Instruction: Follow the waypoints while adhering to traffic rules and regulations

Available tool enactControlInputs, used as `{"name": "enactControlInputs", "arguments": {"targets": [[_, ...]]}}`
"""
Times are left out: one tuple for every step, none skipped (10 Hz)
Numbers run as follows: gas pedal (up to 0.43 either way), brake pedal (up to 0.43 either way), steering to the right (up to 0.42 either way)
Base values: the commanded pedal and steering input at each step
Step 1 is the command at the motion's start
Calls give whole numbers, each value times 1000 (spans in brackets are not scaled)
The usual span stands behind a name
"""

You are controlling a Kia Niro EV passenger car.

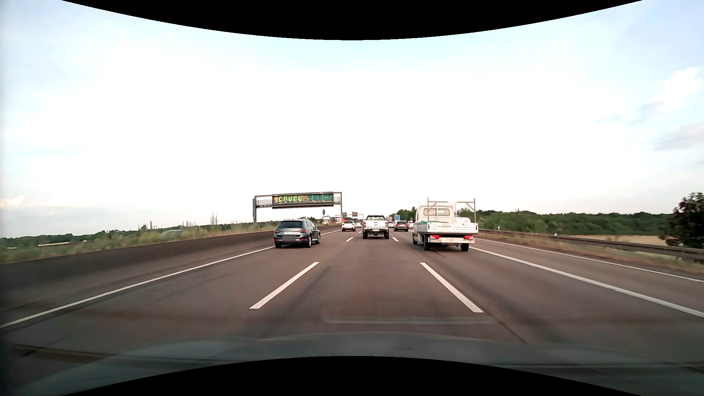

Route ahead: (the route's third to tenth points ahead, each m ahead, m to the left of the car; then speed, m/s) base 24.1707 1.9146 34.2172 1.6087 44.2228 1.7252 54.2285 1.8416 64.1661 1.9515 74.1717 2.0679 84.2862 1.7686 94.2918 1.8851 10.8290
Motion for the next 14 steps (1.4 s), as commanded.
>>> {"name": "enactControlInputs", "arguments": {"targets": [[150, 0, -3], [150, 0, -3], [150, 0, -3], [150, 0, -3], [150, 0, -4], [150, 0, -3], [150, 0, -3], [157, 0, -3], [157, 0, -3], [157, 0, -4], [157, 0, -3], [157, 0, -3], [157, 0, -3], [157, 0, -3]]}}
